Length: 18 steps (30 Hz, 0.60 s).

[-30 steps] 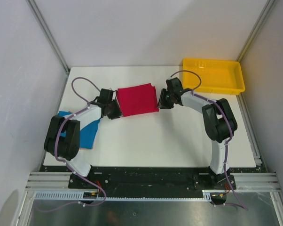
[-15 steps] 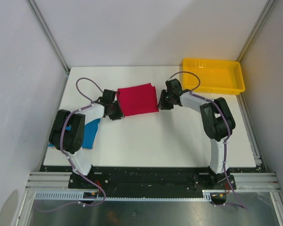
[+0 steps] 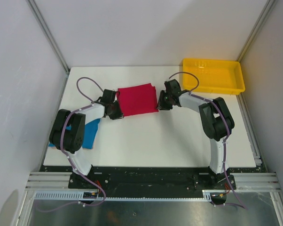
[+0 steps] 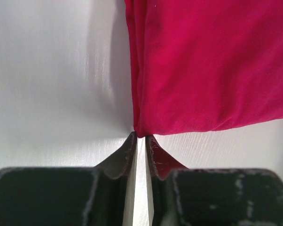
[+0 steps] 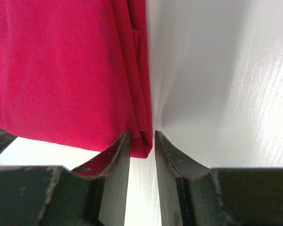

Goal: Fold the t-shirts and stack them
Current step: Fold the long partially folded tshirt into a neat square

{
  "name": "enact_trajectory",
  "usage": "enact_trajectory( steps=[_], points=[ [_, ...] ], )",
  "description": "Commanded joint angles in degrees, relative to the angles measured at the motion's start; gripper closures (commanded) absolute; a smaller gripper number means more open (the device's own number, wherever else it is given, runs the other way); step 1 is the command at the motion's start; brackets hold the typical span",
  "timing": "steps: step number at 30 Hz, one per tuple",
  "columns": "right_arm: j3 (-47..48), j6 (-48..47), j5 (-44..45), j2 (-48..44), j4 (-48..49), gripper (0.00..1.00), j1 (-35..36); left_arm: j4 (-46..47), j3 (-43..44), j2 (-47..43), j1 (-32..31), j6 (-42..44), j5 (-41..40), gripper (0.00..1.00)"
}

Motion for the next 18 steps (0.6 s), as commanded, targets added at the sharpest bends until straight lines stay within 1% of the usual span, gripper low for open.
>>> enact_trajectory(
  steps=[1, 5, 7, 13, 17, 18],
  points=[
    [0.6, -0.1, -0.8, 0.0, 2.0, 0.68, 0.6, 1.8, 2.3, -0.8, -0.3, 1.9, -1.5, 0.88],
    [0.6, 0.2, -0.9, 0.1, 1.8, 0.69, 0.8, 1.8, 2.5, -0.9, -0.3, 2.0, -1.6, 0.97],
    [0.6, 0.5, -1.1, 0.1, 1.8, 0.70, 0.8, 1.7, 2.3, -1.0, -0.3, 1.9, -1.7, 0.99],
    [0.6, 1.7, -2.0, -0.1, 2.1, 0.83, 0.9, 1.8, 1.2, -2.2, -0.4, 1.7, -2.8, 1.00],
    [0.6, 2.0, -2.4, -0.4, 2.1, 0.96, 0.9, 1.7, 0.8, -2.5, -0.4, 1.6, -2.9, 1.00],
    [0.6, 2.1, -2.4, -0.5, 2.0, 0.98, 0.9, 1.7, 0.7, -2.5, -0.4, 1.6, -2.9, 1.00]
  ],
)
